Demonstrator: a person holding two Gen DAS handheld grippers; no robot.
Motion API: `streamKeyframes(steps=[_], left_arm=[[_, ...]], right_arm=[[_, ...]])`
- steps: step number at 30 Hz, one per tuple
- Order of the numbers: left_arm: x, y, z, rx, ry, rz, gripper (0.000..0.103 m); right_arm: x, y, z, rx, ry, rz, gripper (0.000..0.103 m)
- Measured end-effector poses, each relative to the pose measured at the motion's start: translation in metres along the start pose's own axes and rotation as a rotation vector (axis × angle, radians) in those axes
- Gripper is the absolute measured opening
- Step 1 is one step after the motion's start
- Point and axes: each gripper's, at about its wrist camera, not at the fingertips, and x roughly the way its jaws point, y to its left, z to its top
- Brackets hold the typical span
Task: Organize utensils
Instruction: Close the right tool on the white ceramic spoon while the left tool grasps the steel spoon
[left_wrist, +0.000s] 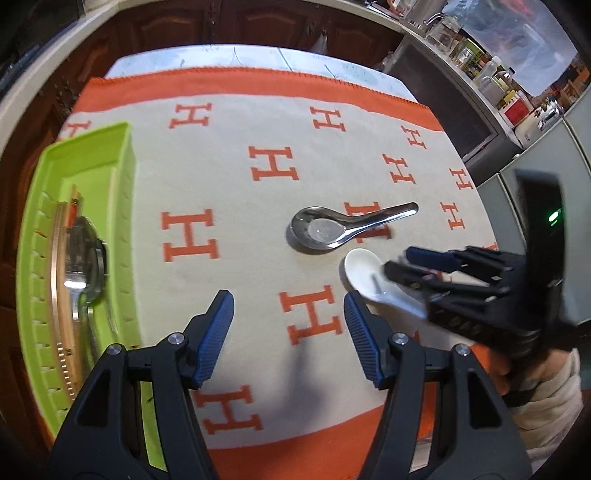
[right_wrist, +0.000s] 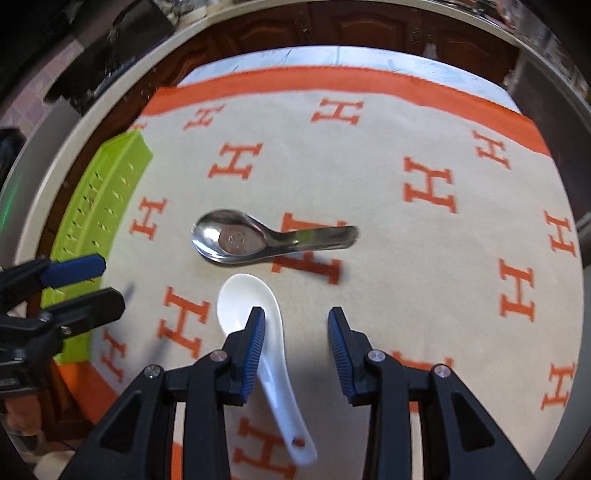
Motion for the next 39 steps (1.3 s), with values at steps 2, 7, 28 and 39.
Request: streamKeyframes(steps=[2,7,28,39], left_arm=[[0.007,0.002,0.004,-0.024,0.01,-0.024,0.059],[0.028,0.012,0.015,-0.109,0.036,-0.095,0.059],[0.09,-0.008,0.038,-0.203,-0.034,-0.128,0.012],[0.057,-0.007,0.035,-0.183,-0.154,-0.063,0.0]], right_arm=[[0.003,0.008,0.0,-0.054,-0.027,-0.021,0.035],[0.005,0.025,-0.006,-0.169,-0.041,-0.009,0.016],[-0.006,-0.007,-0.037,0.067,-0.033,0.166,0.003],[-0.009,-0.015,-0.037,0.121,-0.034,0.184,0.002]])
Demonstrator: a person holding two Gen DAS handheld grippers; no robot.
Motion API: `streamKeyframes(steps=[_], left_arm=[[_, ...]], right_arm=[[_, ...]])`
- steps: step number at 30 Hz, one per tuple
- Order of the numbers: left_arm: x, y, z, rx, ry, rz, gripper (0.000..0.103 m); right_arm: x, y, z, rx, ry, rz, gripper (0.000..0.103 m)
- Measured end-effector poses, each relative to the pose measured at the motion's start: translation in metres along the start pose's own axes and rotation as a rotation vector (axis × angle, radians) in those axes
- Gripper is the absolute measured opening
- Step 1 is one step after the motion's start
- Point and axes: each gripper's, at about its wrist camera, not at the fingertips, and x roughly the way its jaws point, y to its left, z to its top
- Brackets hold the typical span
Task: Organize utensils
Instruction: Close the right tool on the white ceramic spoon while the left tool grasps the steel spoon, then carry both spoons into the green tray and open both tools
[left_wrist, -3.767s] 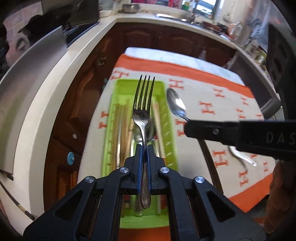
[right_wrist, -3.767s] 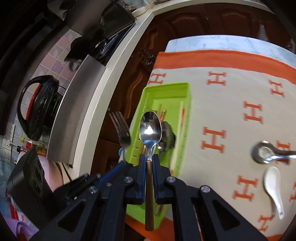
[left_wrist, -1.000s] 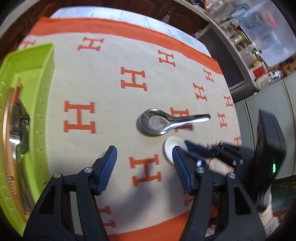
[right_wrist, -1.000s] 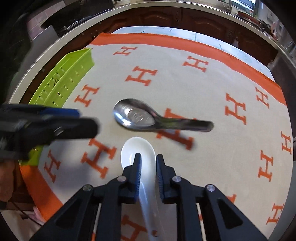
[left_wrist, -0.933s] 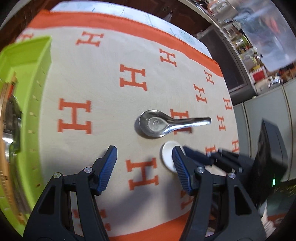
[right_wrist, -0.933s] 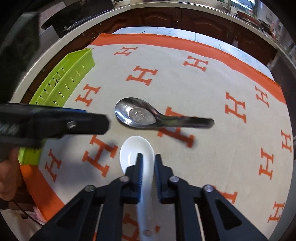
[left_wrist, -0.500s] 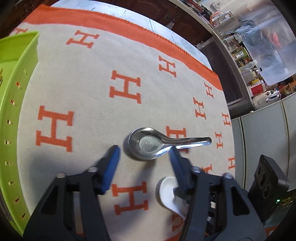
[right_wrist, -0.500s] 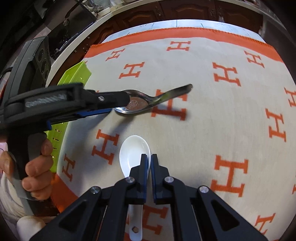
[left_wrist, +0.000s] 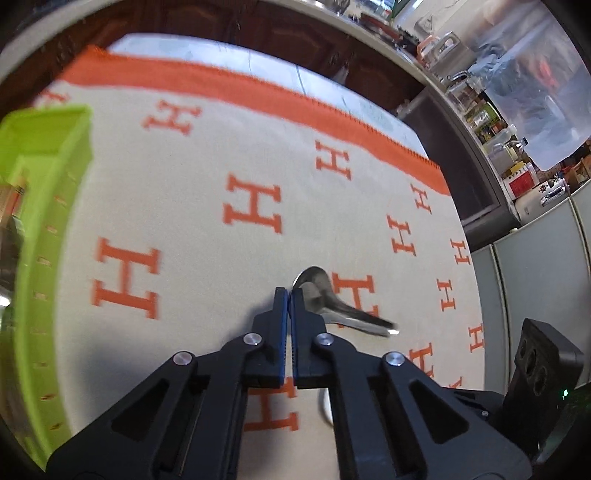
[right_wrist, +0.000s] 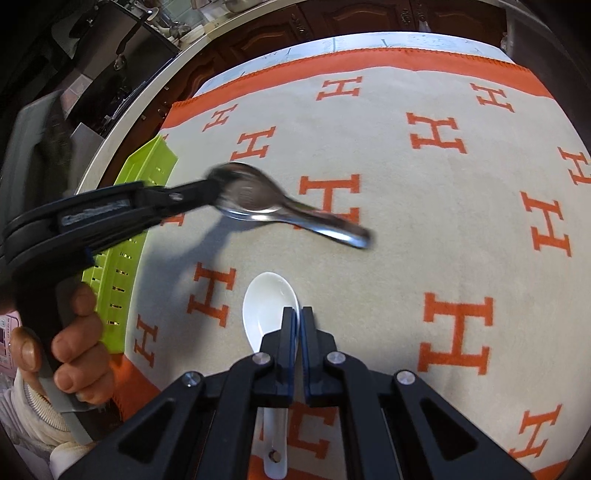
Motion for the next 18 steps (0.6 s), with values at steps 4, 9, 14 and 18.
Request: streamKeyframes(steps=[4,9,14,18], left_arm=[[-0.035,0.006,0.0,0.038,-0.088,0.068,0.0],[-0.083,0.026,0.0,0.019,-0.182,0.133,0.0],[-0.146,0.05,-0.001,-0.003,-0.311,0.193,0.0],[-0.191,0.07,-0.005,-0.027,-0.41,0.288,0.0]], right_arm=[[-0.003,0.002,0.002,0.007,-0.002,-0.009,0.002],[-0.004,0.007,0.006,0.034,-0.008,-0.004,0.002],[-0.013,0.024,0.015,0.027,-0.032,0.029,0.002],[-0.021,0.042,0.023,0.022,-0.046,0.058,0.002]])
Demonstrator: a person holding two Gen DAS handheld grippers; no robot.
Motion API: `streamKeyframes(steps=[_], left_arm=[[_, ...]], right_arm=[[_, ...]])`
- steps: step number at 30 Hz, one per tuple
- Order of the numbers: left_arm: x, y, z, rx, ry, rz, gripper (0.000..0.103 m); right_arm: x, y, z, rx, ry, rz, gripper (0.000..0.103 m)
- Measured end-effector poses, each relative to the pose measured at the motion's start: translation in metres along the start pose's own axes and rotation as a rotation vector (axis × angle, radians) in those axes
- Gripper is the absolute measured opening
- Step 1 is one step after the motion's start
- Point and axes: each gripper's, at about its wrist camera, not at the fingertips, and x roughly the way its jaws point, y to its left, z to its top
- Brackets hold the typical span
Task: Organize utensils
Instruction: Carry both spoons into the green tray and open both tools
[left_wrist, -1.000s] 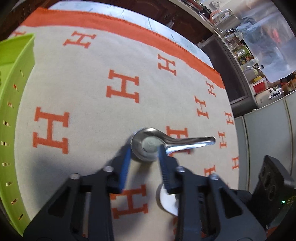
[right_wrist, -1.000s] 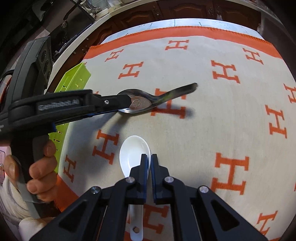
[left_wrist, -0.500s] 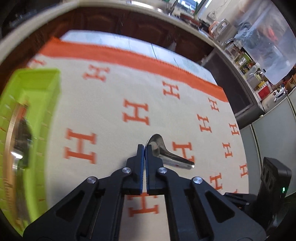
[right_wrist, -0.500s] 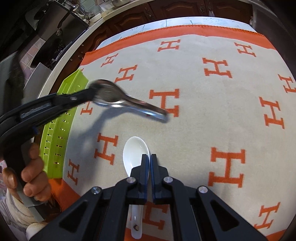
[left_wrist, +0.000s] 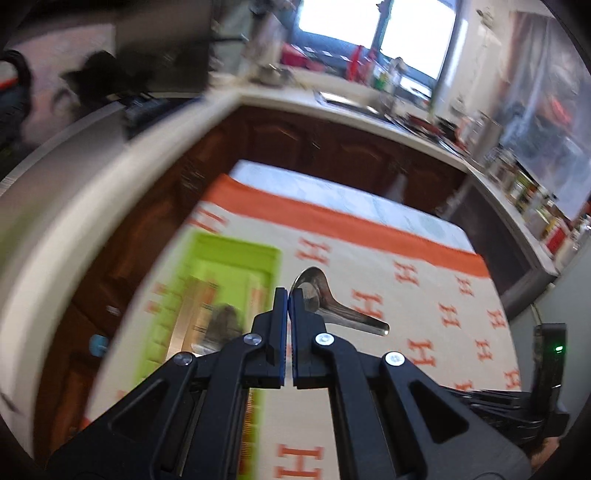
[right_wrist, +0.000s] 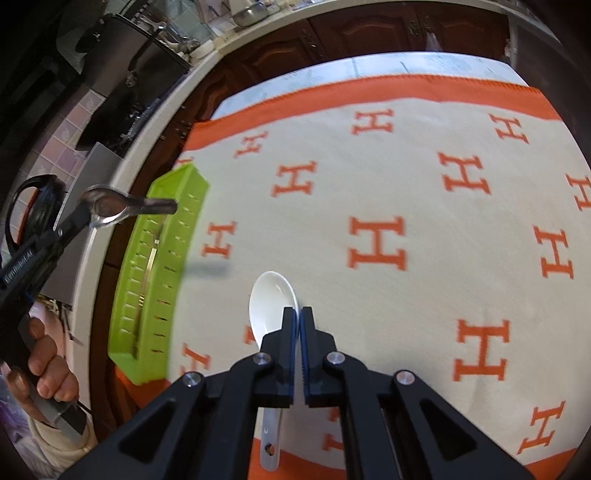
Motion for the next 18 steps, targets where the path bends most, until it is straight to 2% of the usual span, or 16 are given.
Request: streamKeyframes(steps=[4,8,10,14,18], left_arm=[[-0.011,0.038,0.0,-0.097,-0.01,0.089,0.0],[-0.009,0.074,-0.015,-0.183,-0.004,0.203,0.0],[-0.009,0.086,-0.025,-0.212,-0.016,0.25,0.0],[0.001,0.102,-0.047,-0.263,-0.032,0.307,0.0],[0.013,0.111,-0.068,-0.284,-0.015,0.358,0.0]], right_arm=[[-0.002,0.027,0.014,-0.005,-0.016,0.039,0.002],[0.003,0.06,0.033,0.022,-0.024,0.087,0.002],[0.008,0.079,0.039,0.007,-0.031,0.086,0.002],[0.028,0.121,0.052,-0.021,-0.017,0.103,0.002],[0.053,0.151,0.055,-0.057,0.01,0.082,0.002]])
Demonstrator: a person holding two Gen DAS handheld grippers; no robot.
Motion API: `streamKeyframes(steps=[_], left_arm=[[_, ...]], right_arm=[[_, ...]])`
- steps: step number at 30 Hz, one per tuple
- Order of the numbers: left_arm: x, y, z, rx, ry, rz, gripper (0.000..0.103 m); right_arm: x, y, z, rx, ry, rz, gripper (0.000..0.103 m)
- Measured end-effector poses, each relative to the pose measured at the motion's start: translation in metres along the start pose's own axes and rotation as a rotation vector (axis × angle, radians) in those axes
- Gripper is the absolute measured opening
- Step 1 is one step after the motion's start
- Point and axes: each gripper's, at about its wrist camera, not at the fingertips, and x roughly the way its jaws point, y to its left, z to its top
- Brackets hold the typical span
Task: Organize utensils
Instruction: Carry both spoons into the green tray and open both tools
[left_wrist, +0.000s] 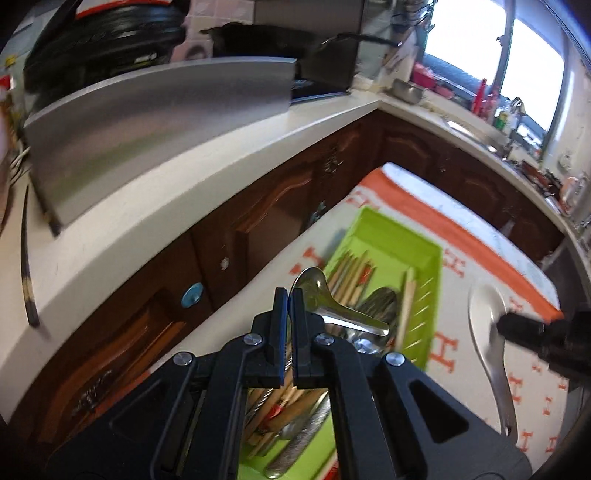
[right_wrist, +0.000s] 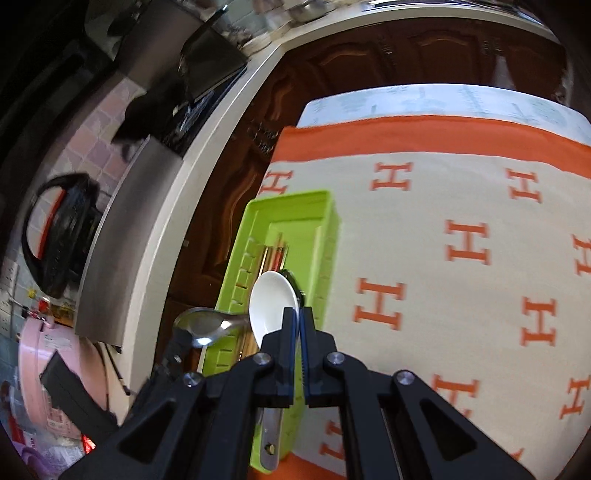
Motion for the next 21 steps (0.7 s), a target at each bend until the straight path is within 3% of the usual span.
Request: streamKeyframes(steps=[5,9,16,21], left_arm=[[0.005,-0.003,-0.018,0.038,0.027,0.029,0.001],[0.005,-0.011,-0.033,0.082,0.057,0.009,0.005],[0.017,-0.02,-0.054,0.118,0.149,-0.061,0.006],[0.012,-0.024,-0.063,0.134,0.151,-0.091,0.006]], right_arm=[[0.032,0.012,0.001,0.002,0.034,-0.053,0.002],[0.05,0.007,0.002,0.056,0.052,-0.085,0.003],[0.051,0.008,-0.002,0.065,0.06,-0.068,0.007],[0.043,0.009,-0.007,0.027,0.062,-0.059,0.007]])
